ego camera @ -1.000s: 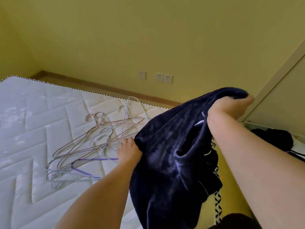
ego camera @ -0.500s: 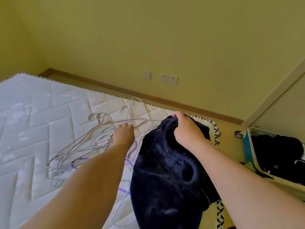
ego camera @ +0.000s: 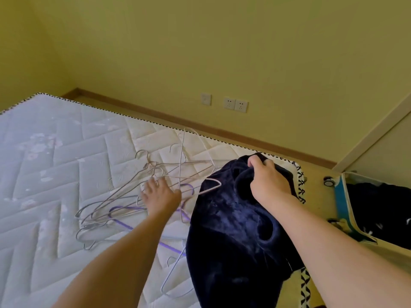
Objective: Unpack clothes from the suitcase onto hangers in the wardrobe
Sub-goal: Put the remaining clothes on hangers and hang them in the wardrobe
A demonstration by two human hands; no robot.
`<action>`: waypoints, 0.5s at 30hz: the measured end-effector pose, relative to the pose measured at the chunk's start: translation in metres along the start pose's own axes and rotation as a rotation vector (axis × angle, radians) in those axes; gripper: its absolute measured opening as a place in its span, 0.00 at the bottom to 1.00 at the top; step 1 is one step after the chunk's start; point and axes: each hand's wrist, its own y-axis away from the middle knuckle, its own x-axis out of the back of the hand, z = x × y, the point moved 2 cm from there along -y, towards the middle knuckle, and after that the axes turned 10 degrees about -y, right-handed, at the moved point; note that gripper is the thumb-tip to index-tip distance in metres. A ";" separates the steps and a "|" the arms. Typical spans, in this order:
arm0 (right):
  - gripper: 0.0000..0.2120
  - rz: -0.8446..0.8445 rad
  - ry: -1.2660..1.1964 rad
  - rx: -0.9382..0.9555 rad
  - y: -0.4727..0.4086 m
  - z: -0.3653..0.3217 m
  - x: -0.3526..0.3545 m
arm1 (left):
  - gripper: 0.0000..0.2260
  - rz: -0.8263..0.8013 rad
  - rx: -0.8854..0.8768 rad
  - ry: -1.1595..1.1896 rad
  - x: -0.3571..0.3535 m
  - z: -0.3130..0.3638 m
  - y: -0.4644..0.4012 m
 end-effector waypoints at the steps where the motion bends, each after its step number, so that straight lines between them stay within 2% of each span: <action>1: 0.18 -0.013 0.010 0.021 0.000 -0.008 -0.003 | 0.35 -0.045 0.082 0.011 0.002 -0.014 -0.006; 4: 0.14 -0.069 0.057 0.071 0.000 -0.028 -0.013 | 0.37 -0.151 0.186 0.016 0.012 -0.037 -0.027; 7: 0.15 -0.145 0.109 0.095 -0.003 -0.045 -0.026 | 0.34 -0.128 0.121 -0.016 0.020 -0.031 -0.055; 10: 0.14 -0.170 0.088 0.070 -0.008 -0.053 -0.031 | 0.32 -0.230 0.075 -0.071 0.025 -0.013 -0.070; 13: 0.14 -0.194 0.065 0.042 -0.011 -0.053 -0.031 | 0.35 -0.251 0.122 -0.138 0.024 0.000 -0.079; 15: 0.15 -0.215 0.084 0.046 -0.013 -0.051 -0.032 | 0.37 -0.256 0.191 -0.094 0.024 0.004 -0.083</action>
